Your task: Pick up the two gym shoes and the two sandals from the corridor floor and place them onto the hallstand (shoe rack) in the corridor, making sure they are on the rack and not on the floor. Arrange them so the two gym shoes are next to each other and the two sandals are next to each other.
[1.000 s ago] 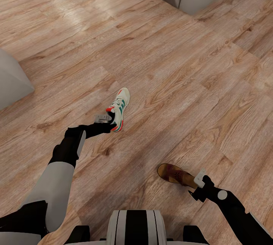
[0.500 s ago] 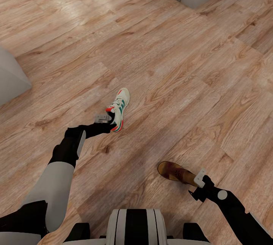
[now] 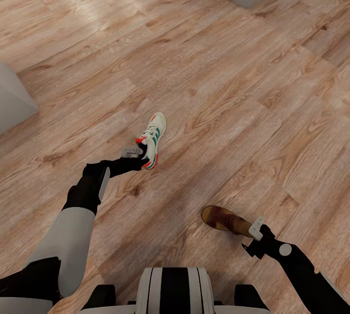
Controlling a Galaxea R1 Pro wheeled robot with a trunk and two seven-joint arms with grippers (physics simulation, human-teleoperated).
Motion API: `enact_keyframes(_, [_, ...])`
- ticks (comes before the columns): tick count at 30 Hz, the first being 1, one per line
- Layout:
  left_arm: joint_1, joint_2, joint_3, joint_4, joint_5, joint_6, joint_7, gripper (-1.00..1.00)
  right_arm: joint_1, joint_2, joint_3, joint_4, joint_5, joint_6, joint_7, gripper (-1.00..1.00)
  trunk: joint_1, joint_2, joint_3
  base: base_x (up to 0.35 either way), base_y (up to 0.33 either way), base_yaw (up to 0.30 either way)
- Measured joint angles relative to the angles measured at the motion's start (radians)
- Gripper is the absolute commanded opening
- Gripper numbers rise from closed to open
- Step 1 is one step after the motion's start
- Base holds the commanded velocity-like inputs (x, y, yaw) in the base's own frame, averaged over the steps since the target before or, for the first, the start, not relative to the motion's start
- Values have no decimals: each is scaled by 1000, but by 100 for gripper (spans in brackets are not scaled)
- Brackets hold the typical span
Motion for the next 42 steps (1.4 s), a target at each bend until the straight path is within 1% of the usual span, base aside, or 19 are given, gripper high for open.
enact_keyframes(9, [0,0,0,0,0,0,-1,-100,0,0,0,0,0,0,0,100,0,0,-1,0,0,-6])
enact_keyframes(14, [0,0,-1,-1,-2,0,-1,-100,0,0,0,0,0,0,0,100,2,-1,-21,0,0,0])
enact_keyframes(25, [-6,-2,-1,-11,1,2,-2,-100,0,0,0,0,0,0,0,100,2,-1,-21,0,0,0])
enact_keyframes(32, [-11,-11,-1,-33,4,3,-2,-100,0,0,0,0,0,0,0,100,2,-1,-21,0,0,0])
enact_keyframes(34, [-11,-13,-1,-42,16,9,-1,-100,0,0,0,0,0,0,0,100,2,-1,-21,0,0,0])
enact_keyframes(35, [-11,-14,-2,-48,31,19,-1,-100,0,0,0,0,0,0,0,100,2,-1,-21,0,0,0])
enact_keyframes(39, [-11,-16,-3,-64,62,51,-1,-100,0,0,0,-1,0,0,0,100,2,-1,-21,0,0,0])
enact_keyframes(42, [-11,-16,-6,-69,71,63,-1,-100,0,0,0,-1,0,0,0,100,2,-1,-21,0,0,0])
